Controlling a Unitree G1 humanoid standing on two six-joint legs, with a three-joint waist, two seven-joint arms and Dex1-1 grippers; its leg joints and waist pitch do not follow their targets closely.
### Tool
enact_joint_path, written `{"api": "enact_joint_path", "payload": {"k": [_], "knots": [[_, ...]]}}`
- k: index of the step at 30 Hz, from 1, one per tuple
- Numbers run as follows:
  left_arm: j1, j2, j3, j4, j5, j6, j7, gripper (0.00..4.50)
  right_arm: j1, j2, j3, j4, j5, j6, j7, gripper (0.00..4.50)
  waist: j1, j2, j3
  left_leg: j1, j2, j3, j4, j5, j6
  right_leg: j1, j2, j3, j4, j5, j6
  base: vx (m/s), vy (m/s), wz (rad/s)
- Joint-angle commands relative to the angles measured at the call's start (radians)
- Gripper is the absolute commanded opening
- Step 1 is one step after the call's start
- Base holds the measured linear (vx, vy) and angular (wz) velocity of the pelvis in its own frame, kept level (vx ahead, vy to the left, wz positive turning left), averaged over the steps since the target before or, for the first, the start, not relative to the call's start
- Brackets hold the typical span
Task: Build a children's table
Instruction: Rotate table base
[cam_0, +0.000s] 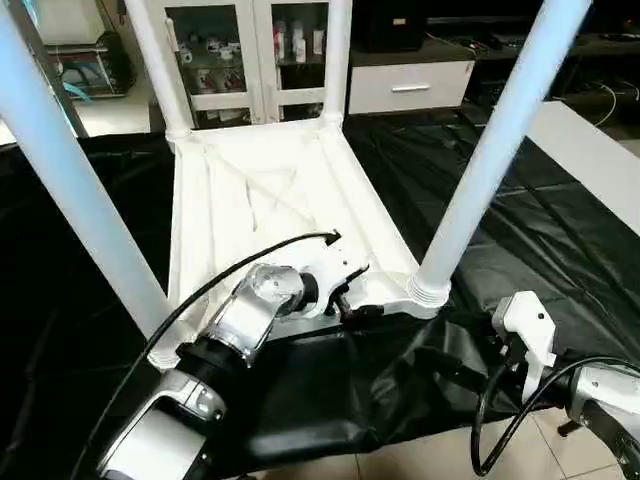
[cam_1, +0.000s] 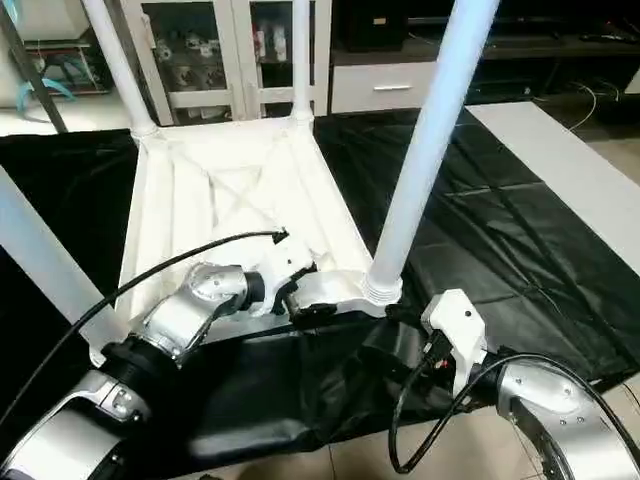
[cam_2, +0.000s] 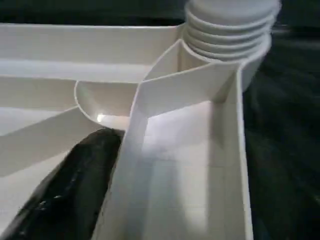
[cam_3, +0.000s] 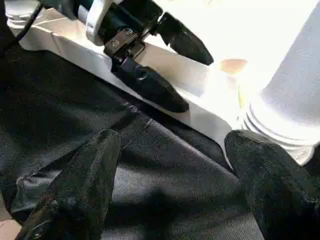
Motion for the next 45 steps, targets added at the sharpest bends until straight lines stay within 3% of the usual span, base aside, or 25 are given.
{"api": "enact_joint_path", "payload": {"k": [1, 3, 6, 12, 18, 22, 29, 32, 35, 39, 45], "knots": [[0.008, -0.005, -0.047, 0.041, 0.023, -0.073, -0.025, 4.16, -0.005, -0.005, 0.003, -0.01, -0.003, 0.003, 0.002, 3.64, -0.002, -0.02, -0.058, 0.012, 0.054, -0.025, -0.078, -0.216, 0.091, 0.033, -0.045, 0.026, -0.067, -0.229, -0.201, 0.0, 0.0, 0.0], [0.01, 0.001, -0.057, 0.06, 0.036, -0.092, -0.028, 4.16, -0.006, -0.005, 0.003, -0.01, -0.003, 0.002, 0.003, 3.64, 0.0, -0.019, -0.06, 0.011, 0.055, -0.024, -0.074, -0.17, 0.108, 0.036, -0.046, 0.026, -0.058, -0.151, -0.224, 0.0, 0.0, 0.0], [0.018, 0.014, -0.065, 0.078, 0.041, -0.119, -0.049, 4.16, -0.007, -0.007, 0.002, -0.008, -0.003, 0.002, 0.004, 3.64, 0.002, -0.02, -0.058, 0.009, 0.054, -0.022, -0.073, -0.164, 0.123, 0.037, -0.048, 0.025, -0.058, -0.149, -0.238, 0.0, 0.0, 0.0], [0.021, 0.03, -0.067, 0.104, 0.058, -0.15, -0.056, 4.16, -0.008, -0.01, -0.001, -0.005, -0.003, 0.002, 0.007, 3.64, -0.004, -0.022, -0.05, 0.013, 0.055, -0.025, -0.083, -0.256, 0.078, 0.034, -0.049, 0.026, -0.072, -0.309, -0.2, 0.0, 0.0, 0.0], [0.009, 0.015, -0.047, 0.154, 0.047, -0.205, -0.049, 4.16, -0.019, -0.008, 0.005, 0.004, -0.007, -0.002, 0.01, 3.64, -0.006, -0.025, -0.048, 0.014, 0.054, -0.025, -0.085, -0.27, 0.07, 0.032, -0.05, 0.027, -0.076, -0.342, -0.186, 0.0, 0.0, 0.0], [0.008, 0.006, -0.03, 0.168, 0.031, -0.214, -0.061, 3.8, -0.023, -0.009, 0.005, 0.007, -0.01, -0.004, 0.011, 3.64, -0.008, -0.025, -0.047, 0.015, 0.054, -0.027, -0.087, -0.292, 0.059, 0.032, -0.05, 0.027, -0.079, -0.371, -0.179, 0.0, 0.0, 0.0], [0.011, 0.004, 0.016, 0.177, -0.006, -0.215, -0.057, 3.28, -0.039, 0.009, -0.019, 0.02, 0.005, -0.004, -0.008, 3.64, -0.008, -0.027, -0.049, 0.013, 0.055, -0.025, -0.085, -0.259, 0.074, 0.034, -0.051, 0.027, -0.072, -0.31, -0.201, 0.0, 0.0, 0.0], [0.032, 0.051, 0.028, 0.168, -0.005, -0.215, -0.081, 3.2, -0.072, 0.028, -0.064, 0.057, 0.023, -0.001, -0.041, 3.64, -0.011, -0.029, -0.049, 0.014, 0.054, -0.025, -0.086, -0.262, 0.073, 0.032, -0.051, 0.026, -0.074, -0.332, -0.197, 0.0, 0.0, 0.0], [0.053, 0.094, 0.028, 0.156, 0.012, -0.22, -0.092, 3.19, -0.084, 0.02, -0.071, 0.081, 0.013, -0.015, -0.038, 3.64, -0.015, -0.033, -0.048, 0.01, 0.053, -0.026, -0.087, -0.259, 0.071, 0.034, -0.051, 0.026, -0.072, -0.34, -0.193, 0.0, 0.0, 0.0], [0.072, 0.131, 0.036, 0.138, 0.021, -0.208, -0.088, 3.18, -0.093, 0.016, -0.074, 0.089, 0.014, -0.015, -0.034, 3.64, -0.021, -0.03, -0.046, 0.01, 0.054, -0.028, -0.09, -0.278, 0.06, 0.034, -0.051, 0.026, -0.075, -0.378, -0.177, 0.0, 0.0, 0.0], [0.156, 0.26, 0.087, 0.006, 0.01, -0.131, -0.089, 3.17, -0.112, 0.018, -0.074, 0.103, 0.007, -0.018, -0.03, 3.64, -0.056, -0.031, -0.044, -0.001, 0.051, -0.038, -0.096, -0.331, 0.034, 0.034, -0.049, 0.021, -0.079, -0.459, -0.152, 0.0, 0.0, 0.0]]}}
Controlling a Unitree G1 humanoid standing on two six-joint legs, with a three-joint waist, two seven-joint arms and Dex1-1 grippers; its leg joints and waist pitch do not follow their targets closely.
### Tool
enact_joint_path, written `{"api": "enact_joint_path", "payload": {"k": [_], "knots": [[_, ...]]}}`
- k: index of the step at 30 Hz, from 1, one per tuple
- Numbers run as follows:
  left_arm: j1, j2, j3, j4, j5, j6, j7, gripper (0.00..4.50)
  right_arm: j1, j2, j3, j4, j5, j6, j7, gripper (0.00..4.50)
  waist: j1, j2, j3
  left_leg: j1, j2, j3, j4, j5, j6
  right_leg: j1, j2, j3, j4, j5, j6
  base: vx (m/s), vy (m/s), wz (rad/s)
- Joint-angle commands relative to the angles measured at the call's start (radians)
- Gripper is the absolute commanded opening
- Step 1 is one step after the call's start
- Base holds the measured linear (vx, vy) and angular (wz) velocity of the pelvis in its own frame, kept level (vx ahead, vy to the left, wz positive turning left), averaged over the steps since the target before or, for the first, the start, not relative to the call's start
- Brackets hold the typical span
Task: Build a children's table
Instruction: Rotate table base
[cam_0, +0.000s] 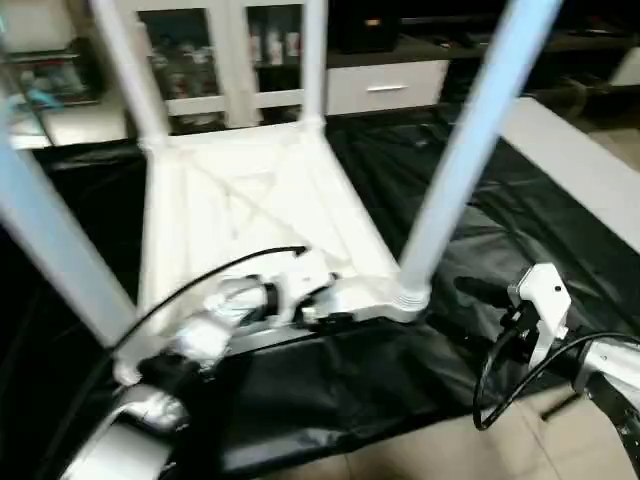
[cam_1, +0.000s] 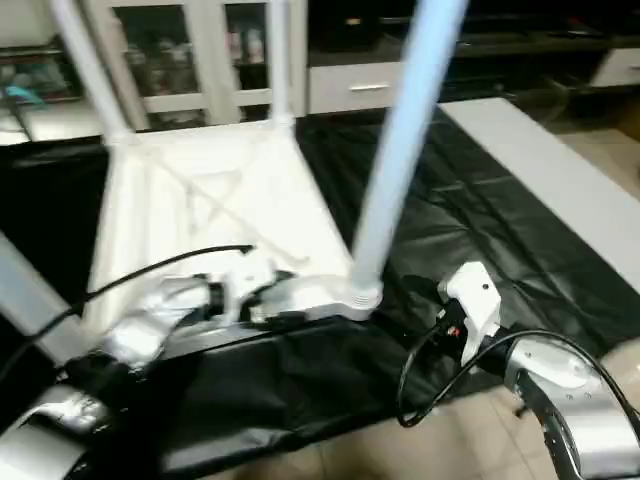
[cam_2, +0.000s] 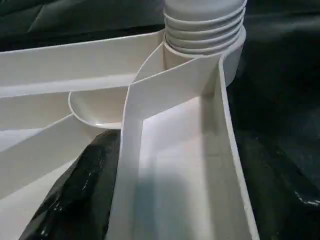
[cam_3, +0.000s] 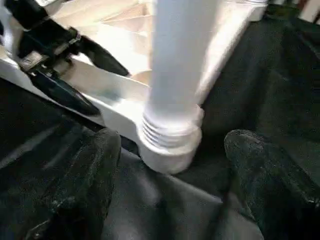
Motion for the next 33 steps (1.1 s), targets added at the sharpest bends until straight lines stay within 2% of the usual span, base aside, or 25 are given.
{"api": "enact_joint_path", "payload": {"k": [1, 2, 4, 5, 7, 8, 9, 10, 13, 15, 18, 20, 22, 24, 27, 28, 29, 30, 31, 32, 33], "knots": [[0.072, 0.096, 0.026, -0.021, 0.055, 0.088, 0.011, 3.17, -0.018, -0.003, -0.011, 0.012, -0.003, -0.007, 0.0, 3.64, 0.0, -0.02, -0.043, -0.017, 0.049, -0.038, -0.094, -0.321, 0.029, 0.039, -0.055, 0.024, -0.075, -0.439, -0.161, 0.0, 0.0, 0.0], [0.099, 0.118, 0.037, -0.069, 0.051, 0.125, 0.004, 3.17, -0.021, -0.001, -0.006, 0.014, -0.005, -0.007, -0.001, 3.64, -0.004, -0.018, -0.043, -0.02, 0.048, -0.039, -0.095, -0.32, 0.027, 0.04, -0.053, 0.022, -0.075, -0.439, -0.159, -0.009, -0.005, -0.2], [0.117, 0.132, 0.043, -0.103, 0.048, 0.15, 0.0, 3.17, -0.023, 0.001, -0.003, 0.015, -0.006, -0.008, -0.002, 3.64, -0.013, -0.017, -0.041, -0.014, 0.047, -0.04, -0.094, -0.344, 0.022, 0.031, -0.05, 0.022, -0.078, -0.447, -0.16, 0.0, 0.0, 0.0], [0.142, 0.151, 0.048, -0.145, 0.048, 0.175, -0.007, 3.17, -0.025, 0.003, 0.0, 0.017, -0.008, -0.009, -0.002, 3.64, -0.019, -0.022, -0.04, -0.012, 0.045, -0.041, -0.092, -0.354, 0.023, 0.03, -0.05, 0.022, -0.081, -0.455, -0.164, 0.0, 0.0, 0.0], [0.186, 0.186, 0.052, -0.218, 0.058, 0.241, -0.006, 3.17, -0.03, 0.007, 0.006, 0.022, -0.011, -0.011, -0.002, 3.64, -0.029, -0.019, -0.041, -0.014, 0.047, -0.044, -0.093, -0.343, 0.024, 0.031, -0.051, 0.023, -0.076, -0.437, -0.177, 0.0, 0.0, 0.0], [0.207, 0.202, 0.055, -0.247, 0.064, 0.262, -0.001, 3.17, -0.033, 0.009, 0.009, 0.025, -0.013, -0.012, -0.002, 3.64, -0.031, -0.022, -0.04, -0.014, 0.046, -0.043, -0.093, -0.346, 0.026, 0.03, -0.049, 0.022, -0.078, -0.44, -0.178, 0.0, 0.0, 0.0], [0.23, 0.219, 0.061, -0.285, 0.075, 0.332, 0.027, 3.17, -0.039, 0.013, 0.013, 0.03, -0.014, -0.013, -0.002, 3.64, -0.034, -0.022, -0.041, -0.009, 0.049, -0.043, -0.091, -0.347, 0.024, 0.027, -0.05, 0.024, -0.074, -0.425, -0.188, 0.0, 0.0, 0.0], [0.236, 0.224, 0.062, -0.294, 0.081, 0.356, 0.038, 3.17, -0.042, 0.014, 0.015, 0.032, -0.015, -0.013, -0.002, 3.64, -0.036, -0.022, -0.041, -0.009, 0.048, -0.043, -0.092, -0.344, 0.026, 0.028, -0.048, 0.024, -0.075, -0.422, -0.191, 0.0, 0.0, 0.0], [0.248, 0.236, 0.052, -0.312, 0.121, 0.416, 0.081, 3.17, -0.054, 0.017, 0.024, 0.042, -0.019, -0.015, 0.002, 3.64, -0.038, -0.022, -0.041, -0.001, 0.047, -0.04, -0.091, -0.364, 0.024, 0.021, -0.042, 0.024, -0.077, -0.414, -0.198, 0.0, 0.0, 0.0], [0.256, 0.242, 0.046, -0.328, 0.148, 0.452, 0.107, 3.17, -0.061, 0.018, 0.029, 0.045, -0.022, -0.017, 0.006, 3.64, -0.039, -0.024, -0.04, -0.002, 0.046, -0.04, -0.091, -0.371, 0.021, 0.023, -0.042, 0.023, -0.078, -0.42, -0.194, 0.0, 0.0, 0.0], [0.269, 0.242, 0.038, -0.368, 0.135, 0.454, 0.103, 3.17, -0.07, 0.022, 0.031, 0.05, -0.023, -0.018, 0.01, 3.64, -0.042, -0.026, -0.037, -0.005, 0.043, -0.044, -0.093, -0.397, 0.015, 0.024, -0.044, 0.022, -0.082, -0.48, -0.172, 0.0, 0.0, 0.0], [0.279, 0.217, 0.046, -0.405, 0.069, 0.396, 0.078, 3.17, -0.082, 0.026, 0.035, 0.057, -0.023, -0.02, 0.014, 3.64, -0.044, -0.025, -0.037, -0.003, 0.042, -0.046, -0.092, -0.416, 0.009, 0.021, -0.045, 0.021, -0.087, -0.526, -0.154, 0.0, 0.0, 0.0], [0.283, 0.187, 0.05, -0.423, 0.0, 0.283, 0.025, 3.17, -0.099, 0.033, 0.041, 0.071, -0.022, -0.027, 0.02, 3.64, -0.043, -0.023, -0.038, 0.001, 0.041, -0.047, -0.091, -0.426, 0.008, 0.016, -0.044, 0.021, -0.092, -0.538, -0.146, 0.0, 0.0, 0.0], [0.274, 0.166, 0.038, -0.428, -0.028, 0.262, -0.009, 3.17, -0.126, 0.051, 0.046, 0.104, -0.019, -0.045, 0.029, 3.64, -0.042, -0.022, -0.044, 0.005, 0.042, -0.042, -0.089, -0.412, 0.014, 0.011, -0.042, 0.024, -0.089, -0.479, -0.168, 0.0, 0.0, 0.0], [0.259, 0.158, 0.012, -0.423, -0.026, 0.248, -0.039, 3.17, -0.16, 0.064, 0.067, 0.149, -0.03, -0.075, 0.053, 3.64, -0.026, -0.016, -0.049, 0.014, 0.046, -0.03, -0.086, -0.346, 0.031, 0.01, -0.035, 0.028, -0.074, -0.298, -0.232, 0.0, 0.0, 0.0], [0.251, 0.152, 0.006, -0.419, -0.03, 0.241, -0.048, 3.17, -0.171, 0.065, 0.077, 0.162, -0.025, -0.078, 0.078, 3.64, -0.021, -0.018, -0.048, 0.014, 0.046, -0.027, -0.085, -0.338, 0.037, 0.012, -0.034, 0.029, -0.073, -0.283, -0.237, 0.0, 0.0, 0.0], [0.235, 0.134, 0.004, -0.409, -0.05, 0.228, -0.07, 3.17, -0.187, 0.062, 0.099, 0.178, -0.015, -0.081, 0.133, 3.64, -0.008, -0.018, -0.051, 0.019, 0.047, -0.024, -0.082, -0.311, 0.045, 0.013, -0.035, 0.031, -0.068, -0.251, -0.249, 0.0, 0.0, 0.0], [0.228, 0.124, 0.005, -0.405, -0.064, 0.221, -0.084, 3.17, -0.194, 0.06, 0.111, 0.184, -0.012, -0.083, 0.159, 3.64, -0.001, -0.018, -0.052, 0.018, 0.047, -0.02, -0.08, -0.285, 0.056, 0.015, -0.034, 0.032, -0.064, -0.219, -0.264, 0.0, 0.0, 0.0], [0.217, 0.112, 0.002, -0.398, -0.071, 0.218, -0.094, 3.17, -0.205, 0.057, 0.125, 0.191, -0.009, -0.084, 0.19, 3.64, 0.008, -0.027, -0.057, 0.019, 0.049, -0.017, -0.076, -0.229, 0.07, 0.019, -0.034, 0.032, -0.057, -0.158, -0.276, 0.0, 0.0, 0.0], [0.212, 0.109, -0.001, -0.393, -0.07, 0.217, -0.094, 3.16, -0.209, 0.056, 0.129, 0.195, -0.007, -0.083, 0.201, 3.64, 0.015, -0.024, -0.059, 0.019, 0.049, -0.017, -0.073, -0.195, 0.081, 0.021, -0.035, 0.032, -0.049, -0.119, -0.285, 0.0, 0.0, 0.0], [0.209, 0.107, -0.002, -0.39, -0.069, 0.216, -0.094, 3.16, -0.211, 0.056, 0.131, 0.197, -0.006, -0.083, 0.206, 3.64, 0.023, -0.021, -0.059, 0.014, 0.049, -0.017, -0.071, -0.14, 0.1, 0.027, -0.035, 0.031, -0.041, -0.066, -0.295, 0.0, 0.0, 0.0]]}}
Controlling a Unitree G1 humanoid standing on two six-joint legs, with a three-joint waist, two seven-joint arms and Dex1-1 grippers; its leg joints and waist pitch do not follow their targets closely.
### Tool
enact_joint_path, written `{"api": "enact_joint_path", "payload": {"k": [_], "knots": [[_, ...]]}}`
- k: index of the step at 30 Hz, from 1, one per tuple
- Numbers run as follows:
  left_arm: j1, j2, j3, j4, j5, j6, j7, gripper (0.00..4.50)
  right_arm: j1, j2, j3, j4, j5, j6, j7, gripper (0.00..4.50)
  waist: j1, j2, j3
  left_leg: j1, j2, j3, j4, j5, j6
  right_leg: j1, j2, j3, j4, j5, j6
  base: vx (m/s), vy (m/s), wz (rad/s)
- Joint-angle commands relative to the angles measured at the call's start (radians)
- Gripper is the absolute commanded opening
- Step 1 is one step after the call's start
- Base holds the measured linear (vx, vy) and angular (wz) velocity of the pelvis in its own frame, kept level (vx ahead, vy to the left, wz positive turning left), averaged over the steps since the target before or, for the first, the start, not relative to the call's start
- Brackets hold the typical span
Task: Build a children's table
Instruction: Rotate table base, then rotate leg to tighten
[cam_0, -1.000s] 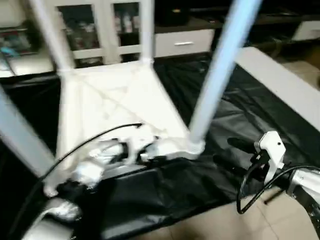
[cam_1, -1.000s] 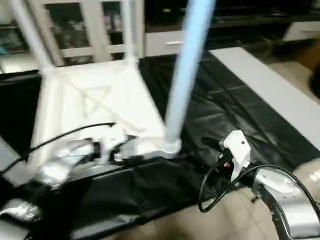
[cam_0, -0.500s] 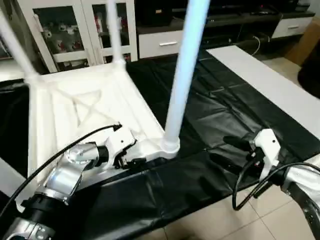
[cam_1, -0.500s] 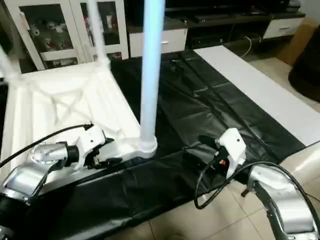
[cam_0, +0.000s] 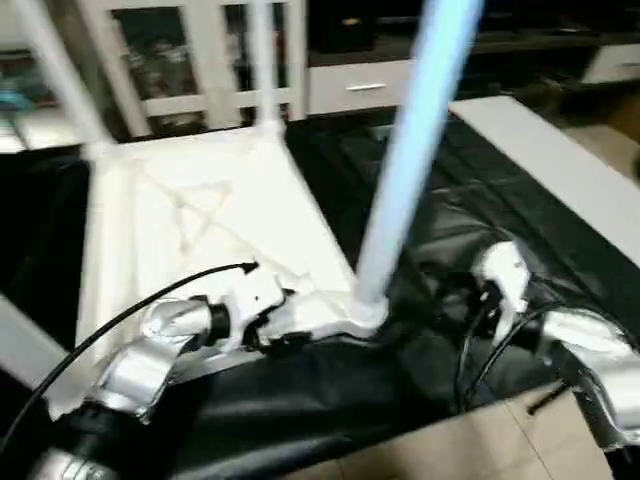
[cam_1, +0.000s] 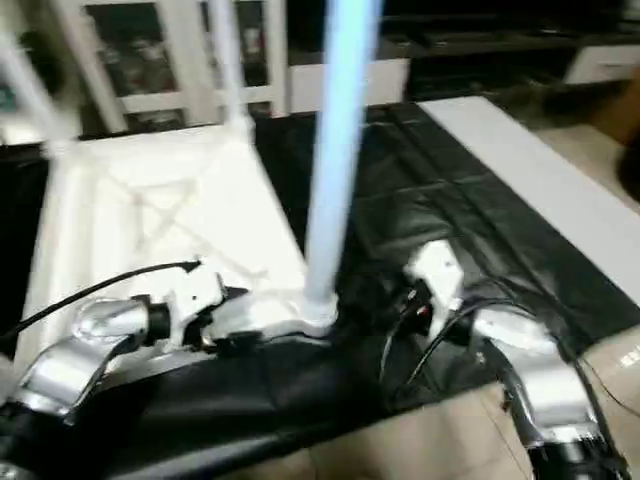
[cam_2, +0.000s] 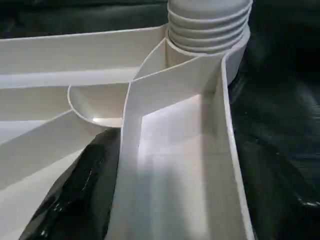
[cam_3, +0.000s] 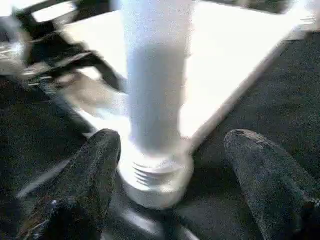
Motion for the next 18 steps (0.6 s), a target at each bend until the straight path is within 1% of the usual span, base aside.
{"api": "enact_joint_path", "payload": {"k": [1, 2, 3, 4, 5, 7, 8, 10, 11, 12, 14, 16, 18], "knots": [[-0.007, -0.02, -0.045, 0.027, -0.025, 0.0, -0.055, 3.16, -0.024, -0.013, 0.011, 0.017, 0.014, -0.003, 0.05, 3.64, -0.003, -0.019, -0.049, 0.01, 0.052, -0.004, -0.071, -0.12, 0.117, 0.041, -0.037, 0.03, -0.041, -0.066, -0.28, 0.0, 0.0, 0.0], [-0.018, -0.027, -0.052, 0.043, -0.027, -0.014, -0.072, 3.16, -0.037, -0.013, 0.017, 0.031, 0.023, 0.004, 0.077, 3.64, 0.005, -0.018, -0.049, 0.01, 0.051, -0.005, -0.069, -0.114, 0.129, 0.042, -0.042, 0.029, -0.039, -0.086, -0.281, 0.0, 0.0, 0.0], [-0.028, -0.032, -0.059, 0.057, -0.03, -0.029, -0.092, 3.15, -0.051, -0.014, 0.022, 0.049, 0.031, 0.008, 0.1, 3.81, 0.007, -0.017, -0.049, 0.011, 0.051, -0.005, -0.069, -0.119, 0.127, 0.042, -0.043, 0.029, -0.04, -0.101, -0.279, 0.0, 0.0, 0.0], [-0.038, -0.036, -0.066, 0.069, -0.032, -0.033, -0.11, 3.15, -0.065, -0.017, 0.028, 0.067, 0.034, 0.008, 0.122, 3.97, 0.008, -0.023, -0.048, 0.011, 0.051, -0.005, -0.07, -0.135, 0.123, 0.04, -0.043, 0.029, -0.041, -0.135, -0.276, 0.0, 0.0, 0.0], [-0.052, -0.039, -0.077, 0.085, -0.028, -0.046, -0.127, 3.15, -0.082, -0.021, 0.034, 0.092, 0.029, -0.002, 0.149, 3.97, 0.009, -0.025, -0.047, 0.013, 0.052, -0.004, -0.07, -0.147, 0.12, 0.038, -0.044, 0.029, -0.045, -0.155, -0.272, 0.0, 0.0, 0.0], [-0.074, -0.04, -0.095, 0.105, -0.024, -0.051, -0.163, 3.15, -0.108, -0.033, 0.047, 0.126, 0.021, -0.013, 0.194, 4.0, 0.014, -0.021, -0.044, 0.019, 0.054, -0.004, -0.072, -0.171, 0.1, 0.034, -0.044, 0.03, -0.048, -0.186, -0.265, 0.0, 0.0, 0.0], [-0.082, -0.04, -0.099, 0.113, -0.021, -0.053, -0.172, 3.15, -0.116, -0.036, 0.052, 0.136, 0.017, -0.017, 0.207, 4.0, 0.022, -0.027, -0.044, 0.023, 0.056, -0.002, -0.072, -0.182, 0.084, 0.033, -0.044, 0.03, -0.049, -0.196, -0.262, 0.0, 0.0, 0.0], [-0.089, -0.04, -0.104, 0.115, -0.021, -0.059, -0.187, 3.15, -0.126, -0.039, 0.059, 0.151, -0.002, -0.034, 0.208, 4.33, 0.029, -0.028, -0.044, 0.026, 0.056, 0.002, -0.073, -0.172, 0.079, 0.031, -0.043, 0.032, -0.047, -0.18, -0.261, 0.0, 0.0, 0.0], [-0.096, -0.039, -0.109, 0.114, -0.021, -0.06, -0.201, 3.14, -0.137, -0.043, 0.068, 0.169, -0.02, -0.052, 0.213, 4.4, 0.031, -0.031, -0.045, 0.024, 0.057, 0.002, -0.072, -0.166, 0.077, 0.033, -0.044, 0.032, -0.045, -0.174, -0.26, 0.0, 0.0, 0.0], [-0.111, -0.039, -0.12, 0.113, -0.021, -0.062, -0.225, 3.14, -0.156, -0.054, 0.088, 0.198, -0.05, -0.081, 0.231, 4.39, 0.033, -0.031, -0.044, 0.023, 0.056, 0.004, -0.073, -0.16, 0.074, 0.034, -0.044, 0.031, -0.044, -0.173, -0.258, 0.0, 0.0, 0.0], [-0.115, -0.039, -0.123, 0.115, -0.019, -0.065, -0.229, 3.13, -0.162, -0.058, 0.094, 0.208, -0.059, -0.089, 0.238, 4.36, 0.036, -0.031, -0.045, 0.027, 0.056, 0.008, -0.072, -0.162, 0.072, 0.031, -0.044, 0.031, -0.044, -0.175, -0.256, 0.0, 0.0, 0.0], [-0.123, -0.043, -0.125, 0.127, -0.014, -0.081, -0.227, 3.13, -0.171, -0.063, 0.103, 0.228, -0.074, -0.107, 0.259, 4.36, 0.037, -0.033, -0.046, 0.023, 0.056, 0.008, -0.072, -0.161, 0.076, 0.035, -0.046, 0.03, -0.041, -0.163, -0.256, 0.0, 0.0, 0.0], [-0.131, -0.048, -0.125, 0.143, -0.014, -0.088, -0.235, 3.13, -0.179, -0.062, 0.105, 0.245, -0.077, -0.119, 0.279, 4.36, 0.038, -0.035, -0.047, 0.021, 0.056, 0.008, -0.072, -0.165, 0.079, 0.036, -0.047, 0.029, -0.042, -0.168, -0.254, 0.0, 0.0, 0.0]]}}
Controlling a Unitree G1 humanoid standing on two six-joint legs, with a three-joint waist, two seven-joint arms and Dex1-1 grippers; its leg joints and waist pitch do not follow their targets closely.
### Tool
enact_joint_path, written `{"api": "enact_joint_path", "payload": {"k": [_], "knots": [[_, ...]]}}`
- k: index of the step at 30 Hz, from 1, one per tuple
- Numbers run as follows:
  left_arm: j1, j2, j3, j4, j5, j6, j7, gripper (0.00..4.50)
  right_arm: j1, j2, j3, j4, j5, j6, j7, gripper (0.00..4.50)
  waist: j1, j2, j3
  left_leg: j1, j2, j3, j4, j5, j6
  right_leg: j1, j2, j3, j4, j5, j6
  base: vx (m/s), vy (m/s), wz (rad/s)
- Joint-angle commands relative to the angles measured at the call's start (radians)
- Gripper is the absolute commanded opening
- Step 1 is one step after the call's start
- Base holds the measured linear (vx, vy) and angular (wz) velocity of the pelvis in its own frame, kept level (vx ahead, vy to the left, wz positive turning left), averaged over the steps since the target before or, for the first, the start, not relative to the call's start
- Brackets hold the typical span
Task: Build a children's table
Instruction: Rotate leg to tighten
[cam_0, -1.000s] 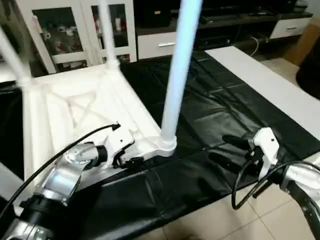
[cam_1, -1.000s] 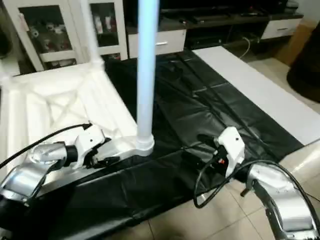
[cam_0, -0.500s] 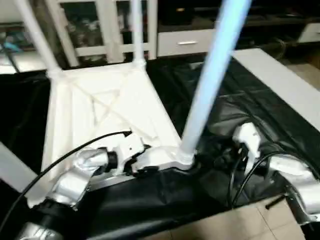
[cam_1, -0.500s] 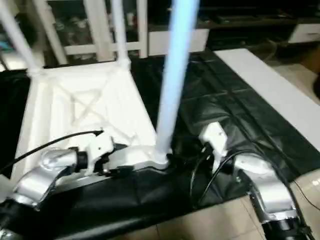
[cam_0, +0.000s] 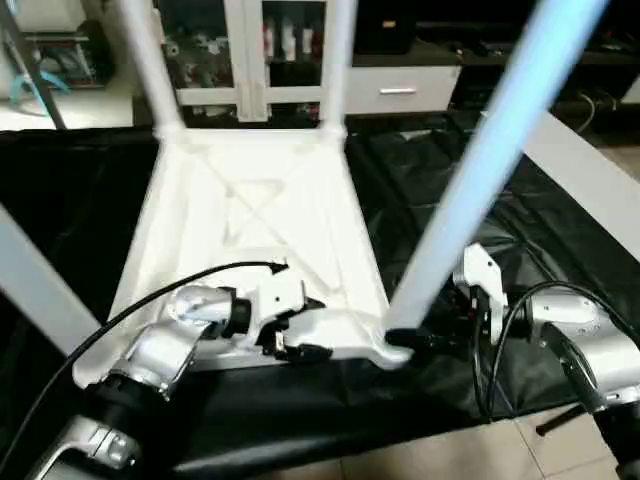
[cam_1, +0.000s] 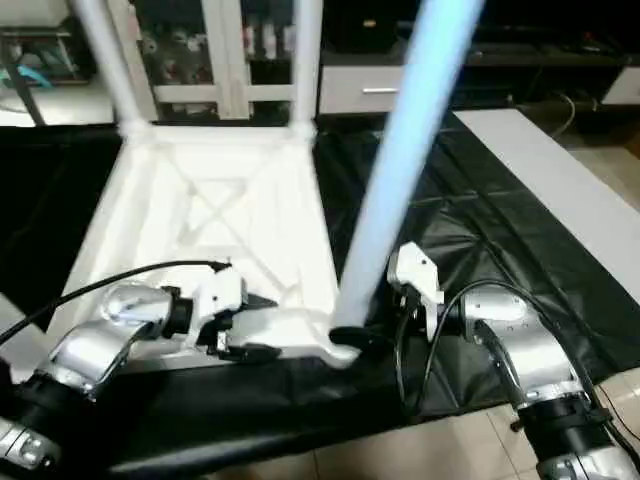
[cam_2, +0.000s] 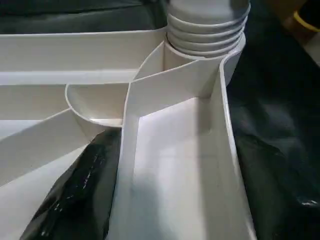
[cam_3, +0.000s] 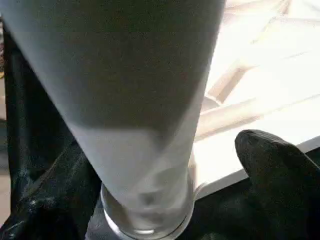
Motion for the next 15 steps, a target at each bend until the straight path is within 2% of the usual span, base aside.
{"api": "enact_joint_path", "payload": {"k": [1, 5, 10, 12, 15], "knots": [[-0.02, -0.02, -0.04, 0.023, 0.005, -0.014, -0.042, 3.13, -0.018, -0.015, 0.013, 0.01, -0.01, -0.024, 0.035, 4.36, -0.007, -0.01, -0.054, 0.02, 0.054, -0.015, -0.077, -0.163, 0.077, 0.034, -0.034, 0.027, -0.044, -0.165, -0.252, 0.0, 0.0, 0.0], [-0.04, -0.026, -0.044, 0.065, 0.028, -0.042, -0.027, 3.13, -0.011, -0.022, 0.042, 0.003, -0.004, -0.041, 0.092, 4.36, -0.004, -0.012, -0.053, 0.019, 0.055, -0.015, -0.077, -0.185, 0.082, 0.033, -0.036, 0.027, -0.048, -0.2, -0.245, 0.0, 0.0, 0.0], [-0.047, -0.023, -0.049, 0.077, 0.03, -0.051, -0.037, 3.13, -0.022, -0.006, 0.05, 0.03, -0.017, -0.068, 0.111, 4.36, -0.004, -0.012, -0.051, 0.017, 0.057, -0.02, -0.081, -0.232, 0.053, 0.031, -0.039, 0.027, -0.053, -0.267, -0.225, 0.0, 0.0, 0.0], [-0.05, -0.021, -0.052, 0.083, 0.034, -0.057, -0.041, 3.13, -0.038, 0.006, 0.055, 0.057, -0.033, -0.091, 0.114, 4.0, -0.006, -0.014, -0.052, 0.015, 0.056, -0.019, -0.081, -0.233, 0.052, 0.03, -0.038, 0.026, -0.052, -0.263, -0.227, 0.0, 0.0, 0.0], [-0.053, -0.02, -0.057, 0.091, 0.042, -0.063, -0.041, 3.13, -0.058, 0.017, 0.06, 0.092, -0.052, -0.12, 0.106, 4.0, -0.008, -0.017, -0.051, 0.015, 0.055, -0.019, -0.08, -0.234, 0.054, 0.029, -0.038, 0.027, -0.051, -0.269, -0.227, 0.0, 0.0, 0.0]]}}
